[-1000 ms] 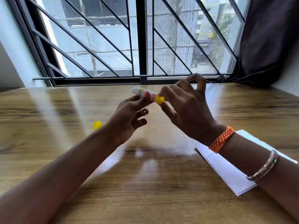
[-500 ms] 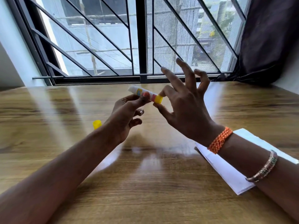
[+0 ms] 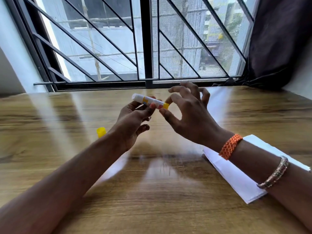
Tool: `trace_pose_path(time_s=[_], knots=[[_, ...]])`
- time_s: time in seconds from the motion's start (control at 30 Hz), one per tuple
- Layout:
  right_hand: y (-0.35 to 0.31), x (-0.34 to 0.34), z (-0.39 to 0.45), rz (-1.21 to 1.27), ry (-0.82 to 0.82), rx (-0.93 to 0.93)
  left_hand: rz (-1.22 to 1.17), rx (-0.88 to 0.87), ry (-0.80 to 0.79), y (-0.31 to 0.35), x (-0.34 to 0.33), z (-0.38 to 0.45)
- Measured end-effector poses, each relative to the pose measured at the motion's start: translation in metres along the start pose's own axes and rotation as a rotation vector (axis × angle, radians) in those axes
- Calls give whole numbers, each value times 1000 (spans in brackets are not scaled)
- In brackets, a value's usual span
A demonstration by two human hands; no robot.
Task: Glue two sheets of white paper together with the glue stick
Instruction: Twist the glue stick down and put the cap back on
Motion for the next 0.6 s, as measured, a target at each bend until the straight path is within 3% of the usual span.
trace_pose_path(time_s=[0.33,0.47,0.6], knots=[[-3,-7,-3,-149,-107,115,176,23,153,-7,14,1],[-13,1,-2,-344,-34,231,159,54,159,-10,12,-1],[-15,8,-1,-340,55,204,136,33,146,-7,9,-1]])
Point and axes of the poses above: each hand's wrist, its own z-axis towards the middle knuckle, its own x-axis out of the back of the hand, y = z × x, the point moved 8 cm from there along z, towards the middle knuckle, and after that the axes turned 15 degrees about y, right-handed, at the moved point
